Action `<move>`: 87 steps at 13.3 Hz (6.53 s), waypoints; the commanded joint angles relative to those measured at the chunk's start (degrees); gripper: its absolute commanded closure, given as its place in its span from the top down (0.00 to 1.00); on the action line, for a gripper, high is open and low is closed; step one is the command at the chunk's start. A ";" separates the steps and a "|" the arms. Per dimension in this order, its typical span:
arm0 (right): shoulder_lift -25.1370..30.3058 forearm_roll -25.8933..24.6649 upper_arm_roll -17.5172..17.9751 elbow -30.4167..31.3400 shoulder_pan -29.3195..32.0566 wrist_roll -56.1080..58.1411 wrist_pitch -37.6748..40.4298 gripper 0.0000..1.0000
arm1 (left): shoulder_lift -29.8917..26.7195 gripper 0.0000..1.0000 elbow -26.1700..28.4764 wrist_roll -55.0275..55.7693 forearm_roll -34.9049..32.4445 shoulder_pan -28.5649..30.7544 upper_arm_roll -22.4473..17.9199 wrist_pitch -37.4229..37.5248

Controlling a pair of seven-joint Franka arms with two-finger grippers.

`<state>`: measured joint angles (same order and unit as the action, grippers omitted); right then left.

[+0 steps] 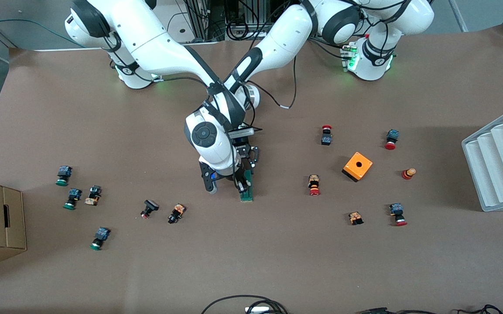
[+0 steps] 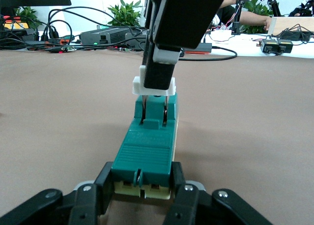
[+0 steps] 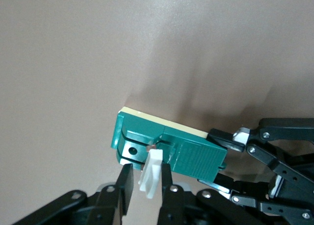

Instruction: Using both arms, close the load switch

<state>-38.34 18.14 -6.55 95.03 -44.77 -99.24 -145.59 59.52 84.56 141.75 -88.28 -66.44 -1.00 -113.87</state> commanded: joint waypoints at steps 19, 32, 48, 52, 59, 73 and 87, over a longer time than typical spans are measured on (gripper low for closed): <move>-3.76 1.29 -0.21 -6.79 0.74 0.45 -0.57 0.19 | 1.56 0.51 -1.41 0.19 -0.49 0.79 1.88 0.49; -9.56 1.55 -0.21 -12.85 1.97 0.45 -1.10 0.23 | 1.65 0.50 -1.24 0.28 -0.58 0.79 1.97 0.49; -2.03 1.64 -0.13 -12.51 6.44 6.77 6.36 1.00 | 2.53 0.51 -1.41 0.19 -0.58 0.79 2.15 0.84; 8.17 1.64 -0.13 -6.71 10.92 24.57 15.40 1.00 | 2.09 0.98 -1.50 0.10 -0.40 0.88 2.15 1.11; 22.50 1.37 -0.21 -4.43 24.18 60.95 37.02 1.00 | 0.77 1.00 -1.15 -2.44 0.30 0.79 2.23 2.42; 48.37 -14.71 -3.99 13.77 35.02 102.65 44.88 1.00 | -12.05 1.00 -0.97 -27.03 17.16 2.72 4.34 1.81; 43.35 -16.55 -5.84 9.47 35.19 107.33 42.58 1.00 | -31.56 1.00 -1.33 -62.10 34.74 10.54 5.84 -0.29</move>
<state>6.16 3.26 -12.33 106.59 -9.65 7.83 -103.64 31.63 81.87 84.01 -56.39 -57.69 4.11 -113.02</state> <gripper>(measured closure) 0.000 0.000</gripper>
